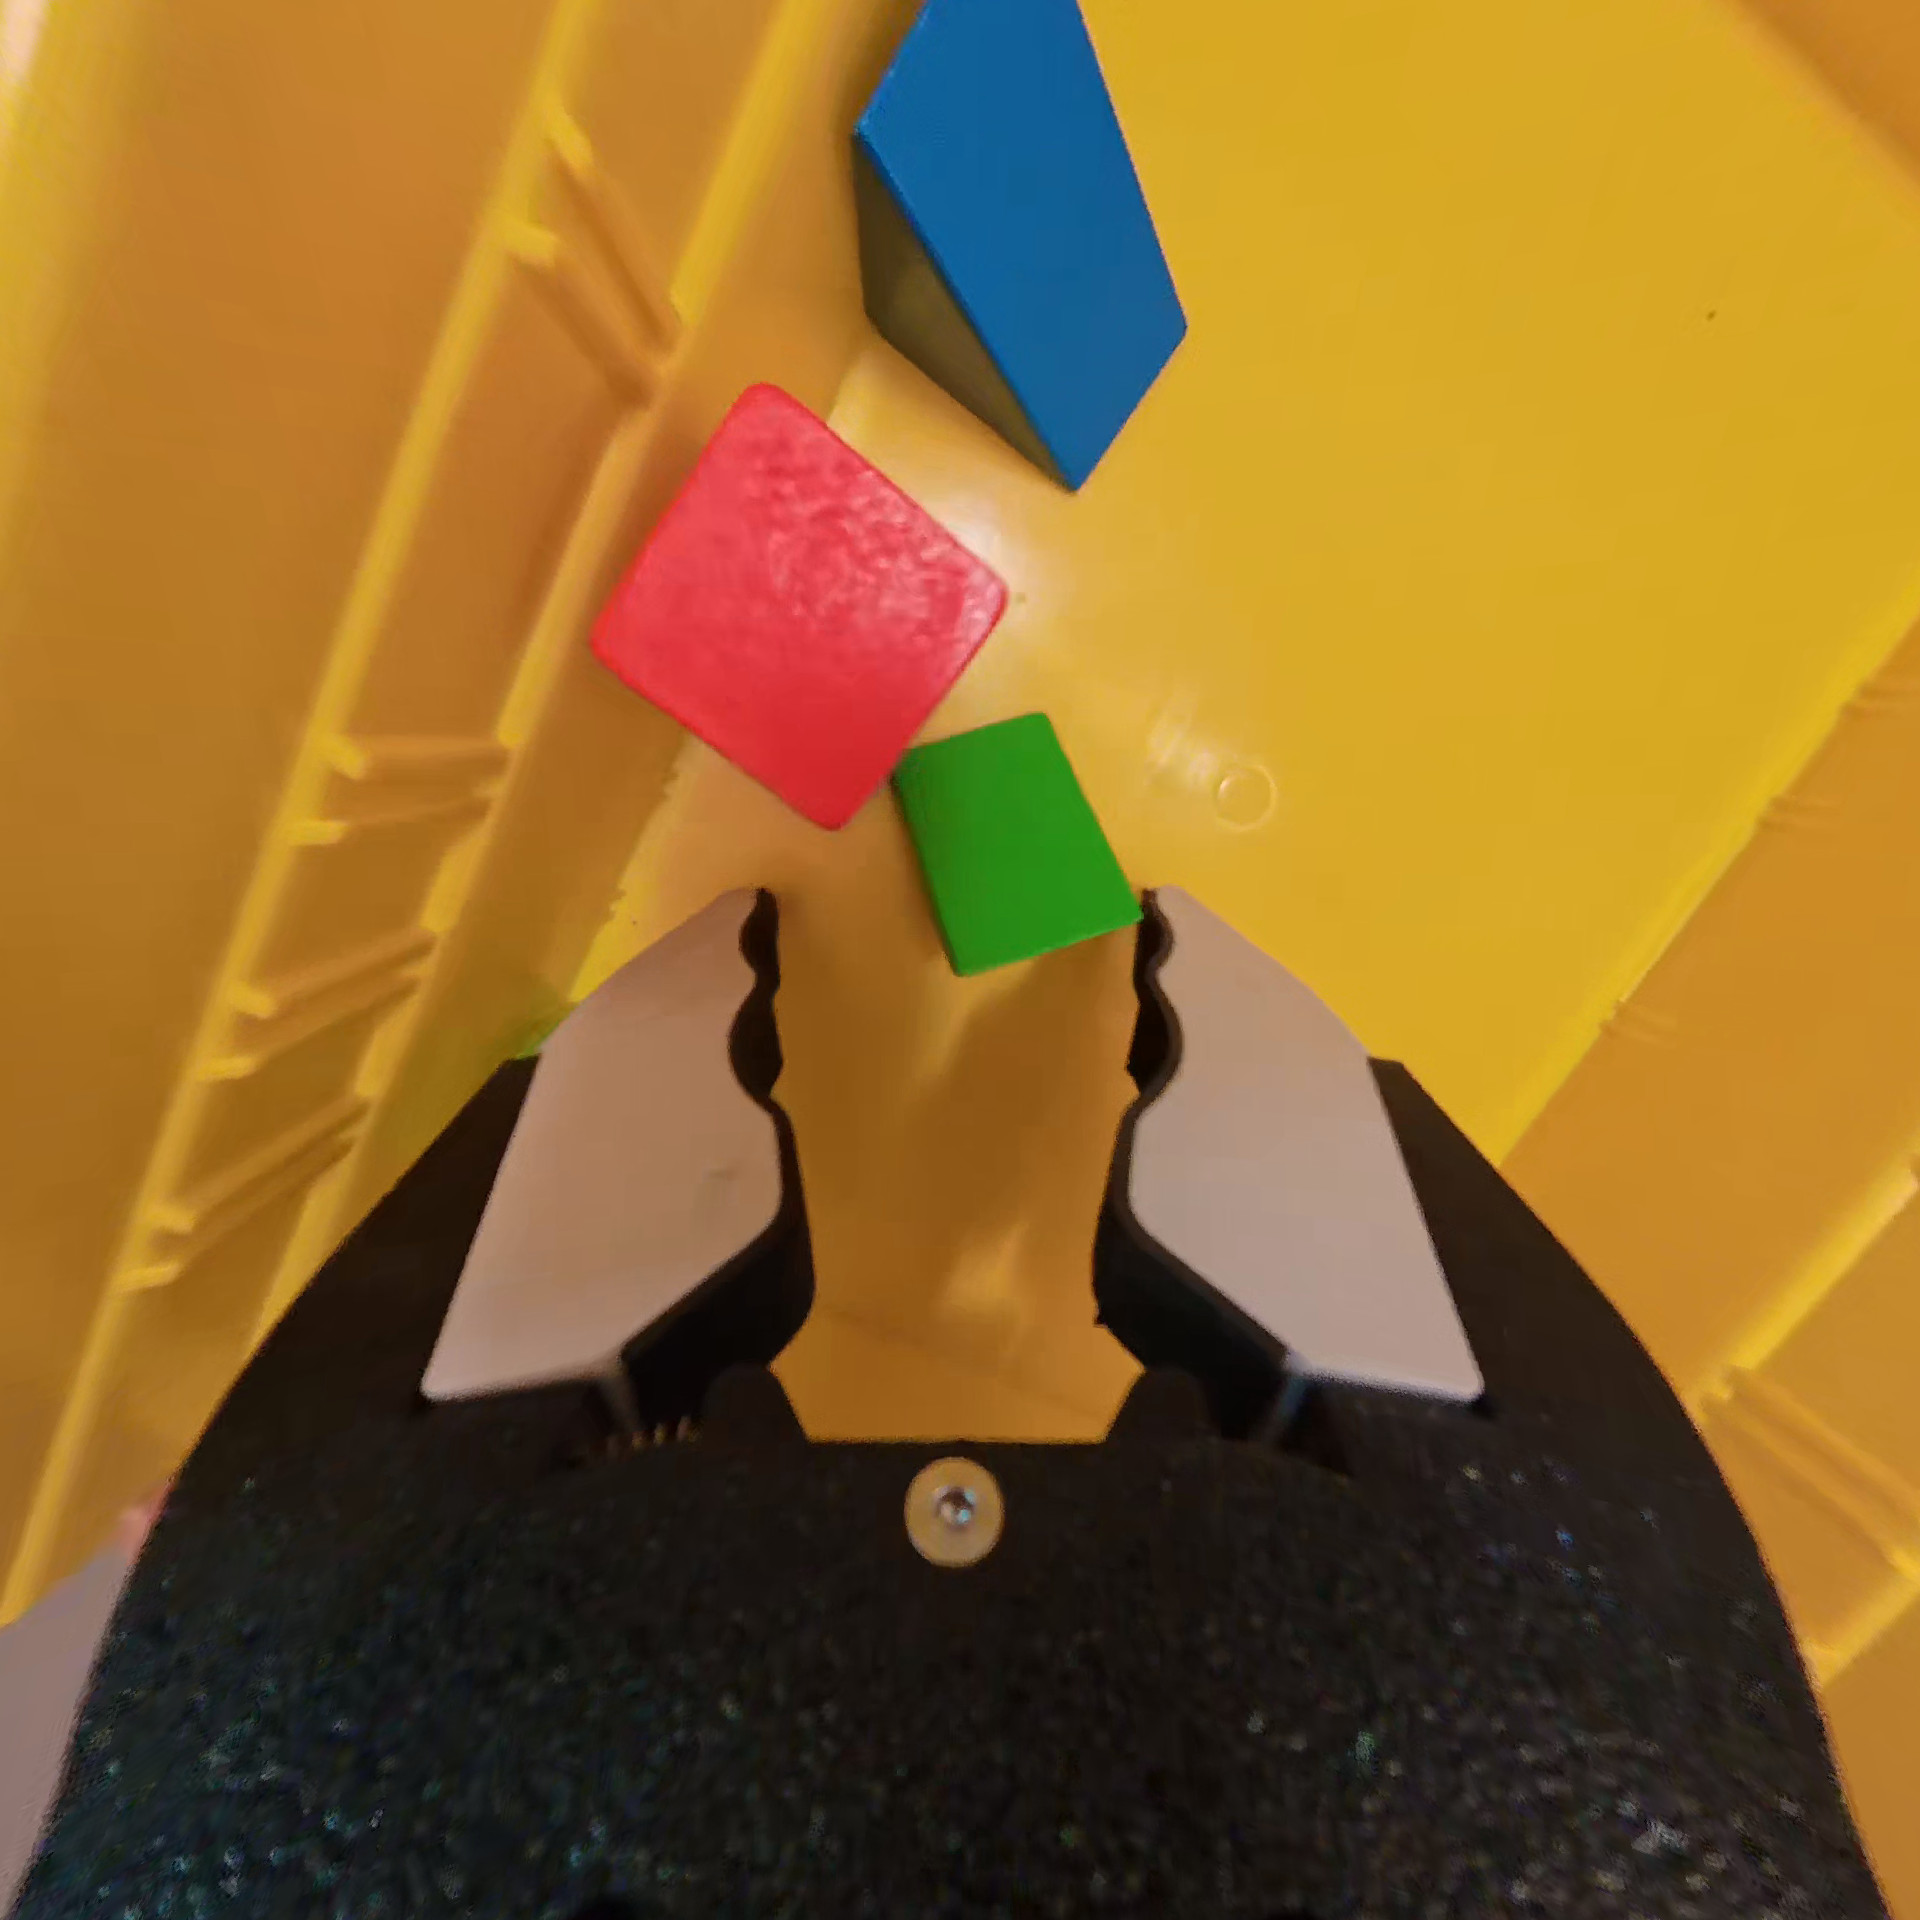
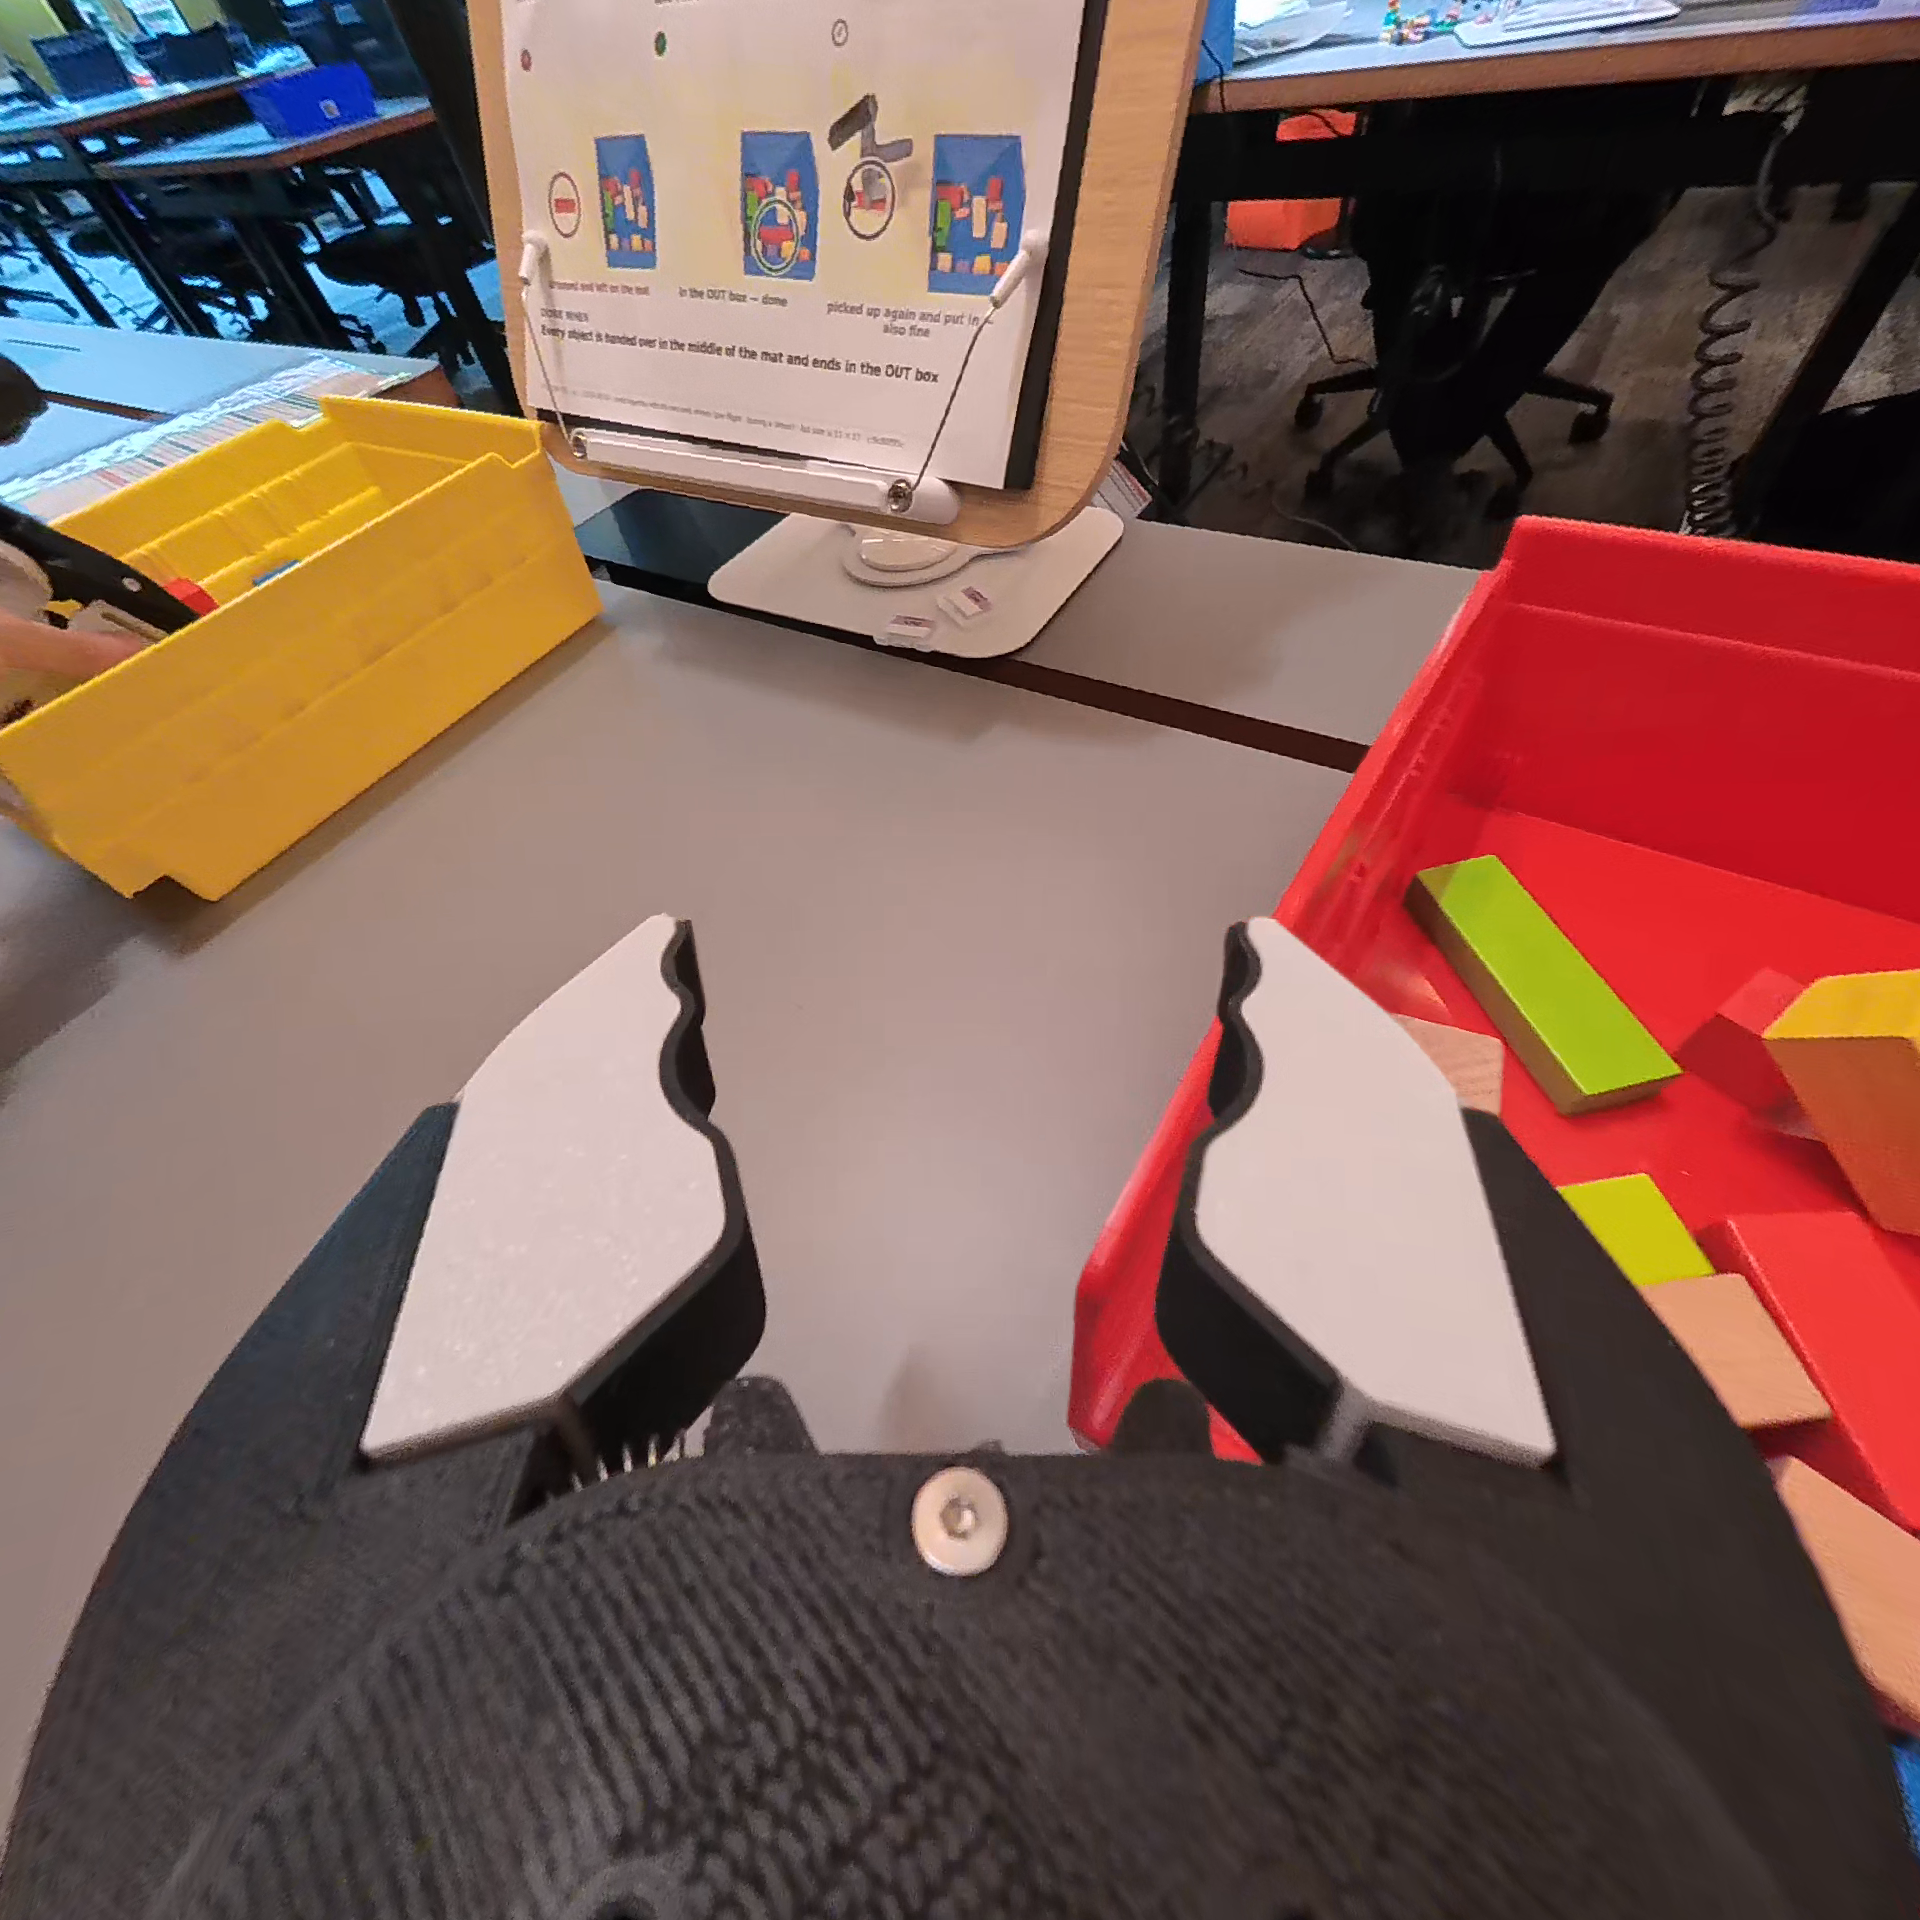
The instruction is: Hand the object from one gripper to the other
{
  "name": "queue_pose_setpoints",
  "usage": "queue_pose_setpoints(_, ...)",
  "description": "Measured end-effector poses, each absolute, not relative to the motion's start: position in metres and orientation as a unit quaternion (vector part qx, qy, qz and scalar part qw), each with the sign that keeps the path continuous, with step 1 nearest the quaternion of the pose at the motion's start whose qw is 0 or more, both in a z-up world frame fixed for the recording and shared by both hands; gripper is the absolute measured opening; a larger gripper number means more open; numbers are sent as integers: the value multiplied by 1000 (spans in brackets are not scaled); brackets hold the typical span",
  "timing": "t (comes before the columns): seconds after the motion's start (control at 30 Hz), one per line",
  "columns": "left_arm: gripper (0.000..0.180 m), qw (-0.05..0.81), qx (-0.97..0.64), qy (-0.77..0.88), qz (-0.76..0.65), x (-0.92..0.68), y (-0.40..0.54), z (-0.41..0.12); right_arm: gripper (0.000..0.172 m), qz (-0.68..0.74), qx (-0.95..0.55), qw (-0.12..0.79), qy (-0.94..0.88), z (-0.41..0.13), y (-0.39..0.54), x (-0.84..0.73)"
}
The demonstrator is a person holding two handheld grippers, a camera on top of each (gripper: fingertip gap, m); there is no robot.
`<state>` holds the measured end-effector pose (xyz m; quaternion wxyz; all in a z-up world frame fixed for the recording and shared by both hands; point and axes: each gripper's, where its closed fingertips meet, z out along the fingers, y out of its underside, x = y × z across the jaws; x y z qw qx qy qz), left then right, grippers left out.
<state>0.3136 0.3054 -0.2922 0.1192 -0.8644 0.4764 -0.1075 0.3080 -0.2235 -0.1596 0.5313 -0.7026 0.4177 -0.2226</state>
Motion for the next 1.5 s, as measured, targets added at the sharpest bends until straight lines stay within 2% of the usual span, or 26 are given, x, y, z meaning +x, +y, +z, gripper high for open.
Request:
queue_pose_setpoints(0.07,36,112,-861,478,-130,319,299,-291,95,-217,-704,533,417,-161,-220,308)
queue_pose_setpoints(0.2,35,105,-856,484,-151,317,291,-290,95,-212,-708,532,412,-163,-215,307)
queue_pose_setpoints(0.3,35,64,-841,499,-199,312,277,-284,95,-212,-710,532,410,-163,-212,307)
queue_pose_setpoints(0.43,35,66,-770,567,-287,307,255,-251,94,-206,-707,544,401,-158,-204,305)
queue_pose_setpoints(0.63,35,23,-513,659,-550,285,148,-143,91,-148,-689,624,337,-131,-157,288)
queue_pose_setpoints(0.8,35,8,-277,705,-653,233,55,-91,87,-18,-632,739,232,-88,-93,244)
queue_pose_setpoints(1.03,35,-32,-97,732,-673,180,-29,-88,75,101,-605,781,119,-67,-40,190)
queue_pose_setpoints(1.17,35,-53,-74,736,-671,170,-43,-90,57,125,-613,776,77,-70,-30,174)
queue_pose_setpoints(1.27,35,-58,-69,736,-671,167,-46,-90,36,108,-615,777,74,-71,-31,175)
queue_pose_setpoints(1.5,36,15,-121,753,-647,190,-42,-101,35,-4,-645,757,106,-76,-42,196)
